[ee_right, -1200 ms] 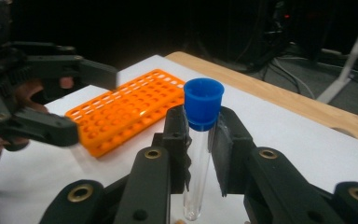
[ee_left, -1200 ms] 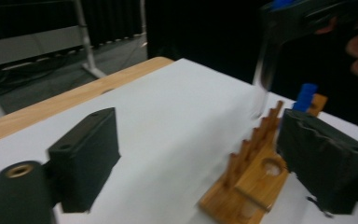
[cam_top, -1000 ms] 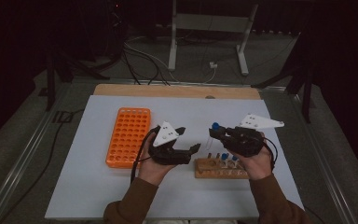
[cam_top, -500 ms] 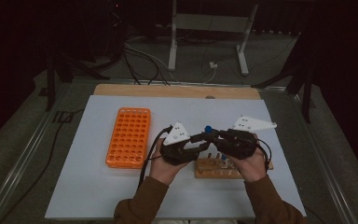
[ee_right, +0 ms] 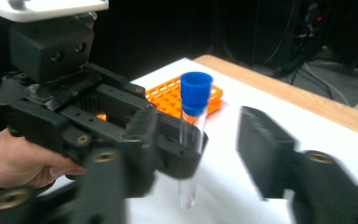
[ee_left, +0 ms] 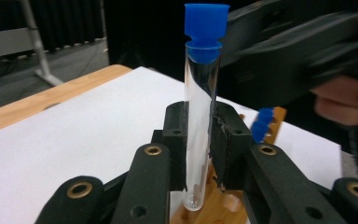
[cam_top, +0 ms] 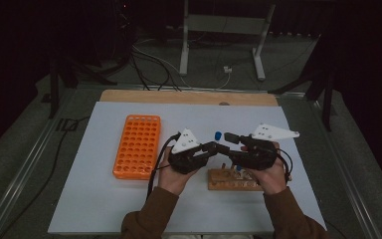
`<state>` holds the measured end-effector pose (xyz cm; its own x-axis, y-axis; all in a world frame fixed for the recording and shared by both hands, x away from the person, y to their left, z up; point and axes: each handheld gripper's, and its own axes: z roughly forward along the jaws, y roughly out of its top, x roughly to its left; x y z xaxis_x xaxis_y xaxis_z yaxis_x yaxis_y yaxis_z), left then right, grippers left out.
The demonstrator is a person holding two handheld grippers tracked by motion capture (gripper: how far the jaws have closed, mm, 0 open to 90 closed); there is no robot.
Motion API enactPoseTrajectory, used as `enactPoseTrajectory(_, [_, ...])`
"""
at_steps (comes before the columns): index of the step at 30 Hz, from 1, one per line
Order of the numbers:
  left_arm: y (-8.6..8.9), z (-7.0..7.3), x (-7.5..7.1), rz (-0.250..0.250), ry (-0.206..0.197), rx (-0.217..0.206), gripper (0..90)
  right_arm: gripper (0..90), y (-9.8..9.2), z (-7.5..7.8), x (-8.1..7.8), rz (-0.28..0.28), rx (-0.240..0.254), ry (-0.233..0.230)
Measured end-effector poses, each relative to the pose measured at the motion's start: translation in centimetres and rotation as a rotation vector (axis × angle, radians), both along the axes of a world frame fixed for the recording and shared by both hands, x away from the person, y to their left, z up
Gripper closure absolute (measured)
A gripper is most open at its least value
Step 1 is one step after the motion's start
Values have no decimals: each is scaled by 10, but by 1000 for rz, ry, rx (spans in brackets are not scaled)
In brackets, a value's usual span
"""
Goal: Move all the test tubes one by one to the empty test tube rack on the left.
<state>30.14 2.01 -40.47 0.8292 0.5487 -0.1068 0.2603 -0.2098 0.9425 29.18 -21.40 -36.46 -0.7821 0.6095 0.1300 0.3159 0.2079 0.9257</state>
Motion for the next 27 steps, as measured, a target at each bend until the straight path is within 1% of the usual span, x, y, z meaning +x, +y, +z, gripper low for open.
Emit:
enactPoseTrajectory(4, [10, -1, 2, 34, -6, 0, 783, 226, -8, 1, -1, -44, 6, -23])
enactPoseTrajectory(6, [15, -1, 2, 47, -12, 4, 783, 152, -13, 1, 1, -71, 4, -30])
enactPoseTrajectory(8, [20, -2, 2, 57, -17, 8, 783, 132, -19, -1, 1, -96, 8, -39])
enactPoseTrajectory(9, [23, -2, 2, 62, -22, 13, 783, 106, -23, -2, 2, -107, 6, -44])
enactPoseTrajectory(12, [33, -3, 2, 80, -26, 14, 783, 47, -35, -7, 2, -148, -26, -54])
enactPoseTrajectory(14, [41, -5, 2, 98, -28, 12, 783, 31, -44, -10, 2, -179, -42, -63])
enactPoseTrajectory(15, [46, -6, 2, 108, -27, 8, 783, 26, -50, -12, 2, -194, -40, -61])
enactPoseTrajectory(16, [46, -6, 2, 108, -27, 8, 783, 23, -55, -14, 2, -209, -37, -58])
enactPoseTrajectory(17, [50, -7, 2, 117, -25, 8, 783, 23, -55, -14, 2, -209, -37, -58])
enactPoseTrajectory(18, [58, -9, 1, 134, -27, 8, 783, 21, -66, -17, 1, -233, -35, -53])
enactPoseTrajectory(19, [58, -9, 1, 134, -27, 8, 783, 20, -71, -18, 0, -246, -32, -52])
enactPoseTrajectory(20, [66, -11, 0, 152, -32, 4, 783, 20, -76, -19, -1, -257, -32, -52])
enactPoseTrajectory(21, [66, -11, 0, 152, -32, 4, 783, 20, -81, -20, -1, -267, -29, -52])
enactPoseTrajectory(22, [74, -13, -1, 170, -38, 0, 782, 20, -86, -21, -2, -276, -25, -53])
enactPoseTrajectory(23, [78, -13, -1, 176, -40, -4, 783, 20, -90, -21, -4, -287, -20, -52])
enactPoseTrajectory(24, [78, -13, -1, 176, -40, -4, 782, 20, -95, -22, -5, -298, -15, -53])
enactPoseTrajectory(25, [85, -15, -2, 191, -47, -10, 782, 20, -99, -22, -6, -307, -11, -52])
enactPoseTrajectory(26, [88, -16, -2, 198, -48, -10, 782, 20, -102, -23, -7, -315, -6, -50])
enactPoseTrajectory(27, [88, -16, -2, 198, -48, -10, 782, 20, -102, -23, -7, -315, -6, -50])
